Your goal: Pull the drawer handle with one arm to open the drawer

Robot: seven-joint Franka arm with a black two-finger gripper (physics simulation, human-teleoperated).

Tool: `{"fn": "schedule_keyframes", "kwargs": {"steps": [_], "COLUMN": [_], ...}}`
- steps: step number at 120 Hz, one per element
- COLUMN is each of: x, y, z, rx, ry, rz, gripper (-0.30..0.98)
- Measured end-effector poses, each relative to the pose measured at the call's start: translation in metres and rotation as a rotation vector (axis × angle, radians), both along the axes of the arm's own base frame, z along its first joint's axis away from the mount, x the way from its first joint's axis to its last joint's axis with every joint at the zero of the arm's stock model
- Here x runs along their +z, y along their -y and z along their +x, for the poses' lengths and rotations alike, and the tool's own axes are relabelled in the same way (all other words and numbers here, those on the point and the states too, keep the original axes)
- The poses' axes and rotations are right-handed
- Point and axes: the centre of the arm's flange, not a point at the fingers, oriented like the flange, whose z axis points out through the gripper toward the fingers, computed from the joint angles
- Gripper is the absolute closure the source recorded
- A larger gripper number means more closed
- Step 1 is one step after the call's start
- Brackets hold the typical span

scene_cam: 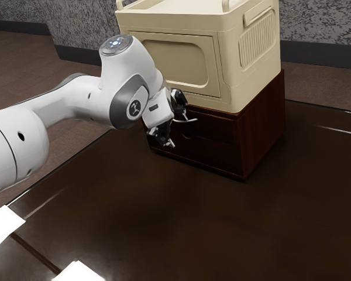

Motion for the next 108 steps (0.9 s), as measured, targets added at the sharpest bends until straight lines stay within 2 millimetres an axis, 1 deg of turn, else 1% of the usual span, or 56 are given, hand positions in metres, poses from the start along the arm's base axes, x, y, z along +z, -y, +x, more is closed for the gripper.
{"fn": "schedule_keyframes", "kwargs": {"steps": [36,53,62,76,98,108], "x": [0.007,0.011,0.013,0.018,0.021,0.031], "y": [-0.001,-0.010,-0.013,-0.013,-0.023,-0.024], "z": [-0.002,-0.005,-0.006,-0.010,-0.020,-0.028], "rx": [0.000,0.023,0.034,0.040,0.069,0.072], "ry": [0.009,0.003,-0.009,-0.041,-0.107,-0.119], "rz": [-0.018,-0.053,-0.077,-0.109,-0.166,-0.191], "gripper": [0.40,0.55,0.60,0.64,0.66,0.67]}}
